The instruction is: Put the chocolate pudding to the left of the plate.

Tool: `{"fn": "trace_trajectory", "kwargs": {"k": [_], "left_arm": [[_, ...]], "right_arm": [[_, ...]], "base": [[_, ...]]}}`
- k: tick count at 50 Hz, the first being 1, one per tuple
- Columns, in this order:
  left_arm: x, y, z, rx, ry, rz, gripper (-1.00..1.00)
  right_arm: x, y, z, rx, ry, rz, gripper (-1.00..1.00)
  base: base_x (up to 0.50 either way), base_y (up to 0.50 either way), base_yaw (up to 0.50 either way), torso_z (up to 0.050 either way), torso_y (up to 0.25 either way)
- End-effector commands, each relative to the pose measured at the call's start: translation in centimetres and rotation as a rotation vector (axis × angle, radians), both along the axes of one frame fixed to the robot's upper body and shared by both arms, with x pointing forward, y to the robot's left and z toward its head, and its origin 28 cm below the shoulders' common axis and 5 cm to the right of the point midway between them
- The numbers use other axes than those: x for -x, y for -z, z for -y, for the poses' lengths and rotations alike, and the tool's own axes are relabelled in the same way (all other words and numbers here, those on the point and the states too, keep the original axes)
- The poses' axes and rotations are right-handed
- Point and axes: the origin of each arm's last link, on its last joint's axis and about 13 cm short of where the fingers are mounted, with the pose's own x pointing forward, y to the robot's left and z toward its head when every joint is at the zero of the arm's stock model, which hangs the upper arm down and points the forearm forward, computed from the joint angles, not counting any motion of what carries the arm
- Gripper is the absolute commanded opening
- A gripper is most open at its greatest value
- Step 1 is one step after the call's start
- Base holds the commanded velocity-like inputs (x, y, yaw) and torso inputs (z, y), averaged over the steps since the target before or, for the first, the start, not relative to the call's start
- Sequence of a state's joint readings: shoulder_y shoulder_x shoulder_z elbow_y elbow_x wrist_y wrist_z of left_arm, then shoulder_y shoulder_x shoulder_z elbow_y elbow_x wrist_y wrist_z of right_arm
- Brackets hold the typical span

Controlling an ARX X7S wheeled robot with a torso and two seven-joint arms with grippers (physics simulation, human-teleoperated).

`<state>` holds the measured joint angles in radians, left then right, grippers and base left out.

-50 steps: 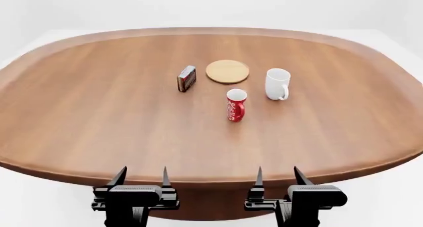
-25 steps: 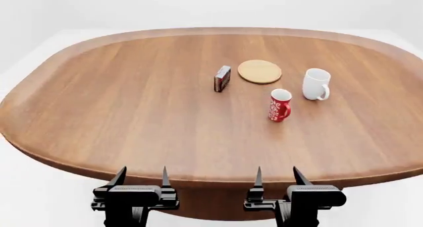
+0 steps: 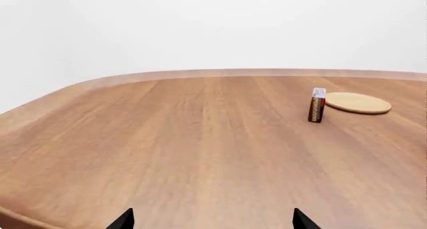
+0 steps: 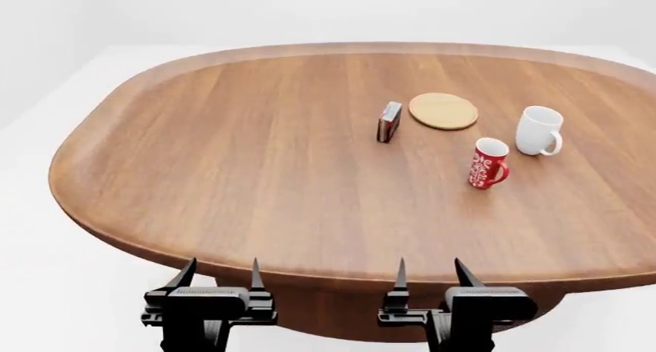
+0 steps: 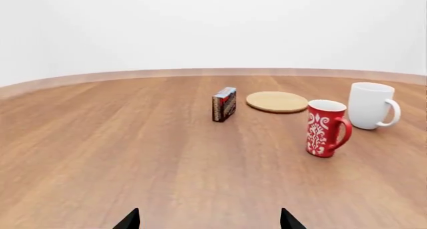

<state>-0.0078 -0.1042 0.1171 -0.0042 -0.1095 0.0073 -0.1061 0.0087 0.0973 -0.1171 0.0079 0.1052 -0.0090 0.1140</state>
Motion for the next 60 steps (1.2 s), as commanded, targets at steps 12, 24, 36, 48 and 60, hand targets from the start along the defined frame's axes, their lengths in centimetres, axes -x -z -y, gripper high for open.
{"fn": "trace_trajectory", "kwargs": {"k": [12, 24, 36, 48, 60], "left_arm": [[0.04, 0.03, 0.06, 0.009, 0.002, 0.004, 1.0], [0.07, 0.01, 0.06, 0.009, 0.001, 0.006, 1.0], [0.09, -0.02, 0.06, 0.008, 0.002, 0.004, 1.0], [0.13, -0.03, 0.07, 0.007, 0.004, 0.003, 1.0], [0.12, -0.03, 0.05, 0.009, 0.003, 0.005, 1.0]], "right_arm": [[-0.04, -0.05, 0.12, -0.003, 0.013, -0.009, 1.0], [-0.1, -0.04, 0.13, -0.006, 0.011, -0.014, 1.0], [-0.13, -0.02, 0.14, -0.008, 0.01, -0.017, 1.0], [-0.15, 0.01, 0.15, -0.008, 0.011, -0.017, 1.0], [-0.09, -0.05, 0.14, -0.008, 0.012, -0.016, 1.0]], "base": [[0.13, 0.0, 0.0, 0.0, 0.0], [0.5, 0.0, 0.0, 0.0, 0.0], [0.5, -0.02, 0.0, 0.0, 0.0], [0.5, -0.02, 0.0, 0.0, 0.0], [0.5, -0.02, 0.0, 0.0, 0.0]]}}
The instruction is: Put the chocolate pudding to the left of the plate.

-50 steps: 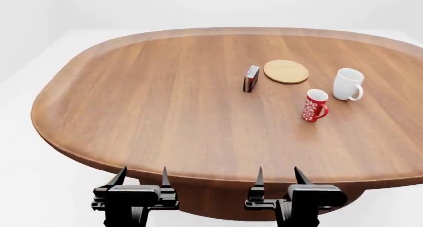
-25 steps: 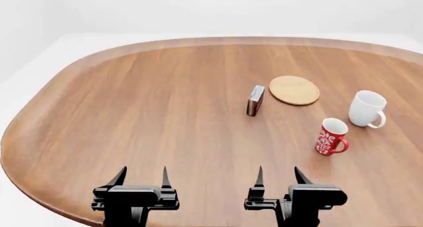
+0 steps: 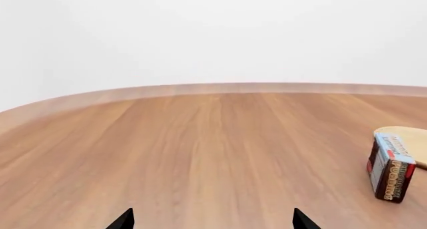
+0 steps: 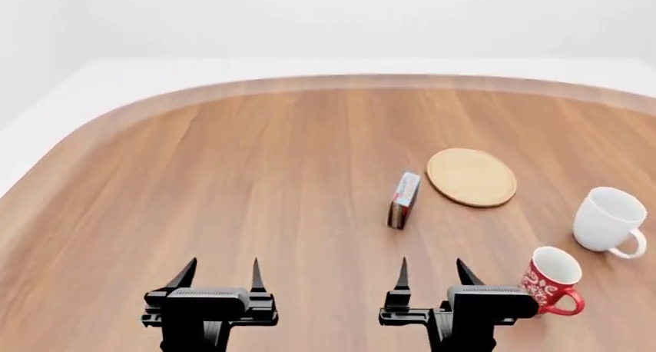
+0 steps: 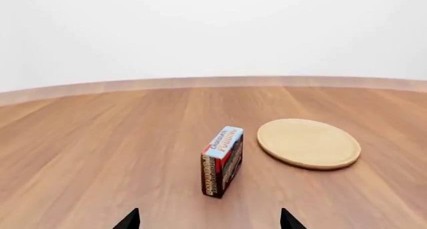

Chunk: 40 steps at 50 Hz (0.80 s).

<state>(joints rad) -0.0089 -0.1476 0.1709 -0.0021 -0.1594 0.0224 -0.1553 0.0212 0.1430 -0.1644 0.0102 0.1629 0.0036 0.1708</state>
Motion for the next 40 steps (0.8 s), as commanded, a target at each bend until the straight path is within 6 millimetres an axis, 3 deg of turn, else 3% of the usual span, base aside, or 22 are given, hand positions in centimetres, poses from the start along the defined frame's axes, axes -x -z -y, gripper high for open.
{"fn": "trace_trajectory", "kwargs": {"k": [1, 19, 37, 40], "left_arm": [[0.0, 0.0, 0.0, 0.001, 0.0, 0.001, 1.0], [0.0, 0.0, 0.0, 0.001, -0.002, 0.005, 1.0], [0.0, 0.0, 0.0, 0.002, 0.002, 0.003, 1.0], [-0.1, 0.0, 0.0, 0.002, 0.005, 0.0, 1.0]], "right_arm": [[0.0, 0.0, 0.0, 0.0, 0.001, 0.0, 1.0], [0.1, 0.0, 0.0, -0.006, 0.009, 0.001, 1.0], [-0.3, 0.0, 0.0, 0.003, 0.037, -0.026, 1.0], [-0.5, -1.0, -0.1, 0.009, 0.064, -0.04, 1.0]], "base": [[0.5, -0.02, 0.0, 0.0, 0.0], [0.47, -0.02, 0.0, 0.0, 0.001], [0.01, 0.0, 0.0, 0.0, 0.0], [0.0, 0.0, 0.0, 0.0, 0.0]]}}
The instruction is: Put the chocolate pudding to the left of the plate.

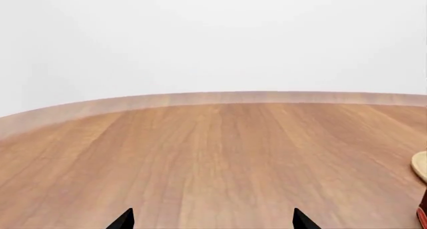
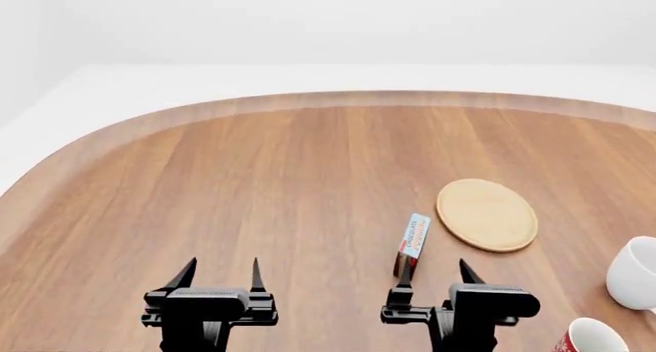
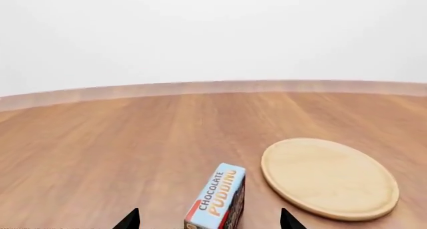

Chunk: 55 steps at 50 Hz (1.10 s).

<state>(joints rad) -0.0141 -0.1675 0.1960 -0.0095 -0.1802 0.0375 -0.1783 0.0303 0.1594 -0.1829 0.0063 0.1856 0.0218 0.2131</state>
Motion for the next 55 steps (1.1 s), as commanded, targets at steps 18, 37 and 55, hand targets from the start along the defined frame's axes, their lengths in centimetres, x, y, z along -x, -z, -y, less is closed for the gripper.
{"fn": "trace_trajectory", "kwargs": {"k": [18, 37, 55], "left_arm": [[-0.1, 0.0, 0.0, 0.001, 0.006, -0.01, 1.0], [0.2, 0.0, 0.1, 0.001, 0.004, -0.005, 1.0], [0.4, -0.1, 0.0, -0.012, 0.002, -0.009, 1.0]], "right_arm": [[-3.7, -5.5, -2.0, 0.023, 0.102, -0.205, 1.0], [-8.1, -7.7, -4.3, -0.072, 0.134, -0.397, 1.0], [-12.7, -7.3, -4.8, -0.091, 0.213, -0.543, 1.0]], "base": [[0.0, 0.0, 0.0, 0.0, 0.0], [0.0, 0.0, 0.0, 0.0, 0.0], [0.0, 0.0, 0.0, 0.0, 0.0]]}}
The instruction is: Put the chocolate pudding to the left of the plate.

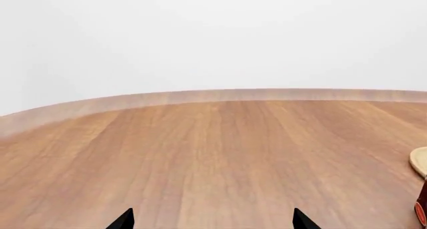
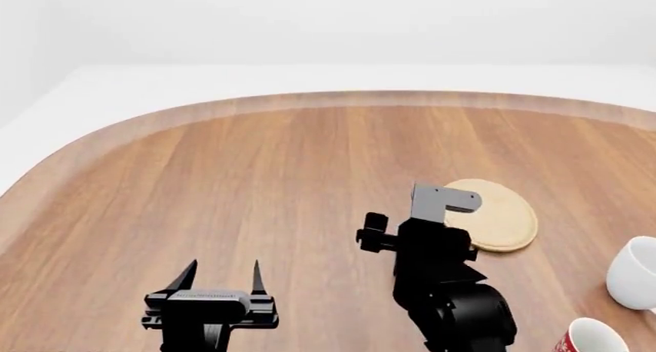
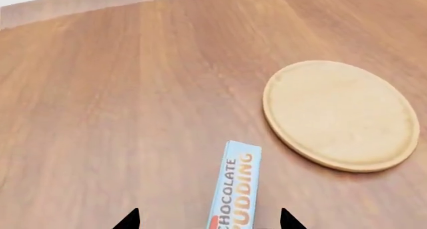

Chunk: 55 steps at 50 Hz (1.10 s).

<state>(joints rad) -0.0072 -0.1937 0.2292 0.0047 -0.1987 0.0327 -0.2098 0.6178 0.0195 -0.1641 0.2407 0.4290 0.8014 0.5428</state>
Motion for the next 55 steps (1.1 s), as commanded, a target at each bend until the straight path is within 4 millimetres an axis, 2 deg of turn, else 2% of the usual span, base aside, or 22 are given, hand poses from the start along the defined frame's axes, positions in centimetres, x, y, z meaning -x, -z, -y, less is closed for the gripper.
{"fn": "trace_trajectory", "kwargs": {"k": [1, 9, 21, 55], "left_arm": [[0.1, -0.1, 0.0, -0.005, -0.001, 0.001, 1.0], [0.2, -0.2, -0.1, -0.004, 0.0, 0.002, 1.0], [0.3, -0.3, -0.1, -0.005, 0.003, 0.001, 1.0], [0.4, -0.1, 0.1, -0.009, 0.015, -0.004, 1.0]], "right_arm": [[-2.5, -0.1, -0.3, 0.003, 0.066, -0.091, 1.0], [-3.6, 0.2, -0.2, 0.01, 0.13, -0.128, 1.0], [-4.1, 1.7, -0.2, -0.03, 0.114, -0.212, 1.0], [-4.4, 3.8, 0.3, -0.078, 0.112, -0.298, 1.0]], "base": [[0.0, 0.0, 0.0, 0.0, 0.0], [0.0, 0.0, 0.0, 0.0, 0.0], [0.0, 0.0, 0.0, 0.0, 0.0], [0.0, 0.0, 0.0, 0.0, 0.0]]}}
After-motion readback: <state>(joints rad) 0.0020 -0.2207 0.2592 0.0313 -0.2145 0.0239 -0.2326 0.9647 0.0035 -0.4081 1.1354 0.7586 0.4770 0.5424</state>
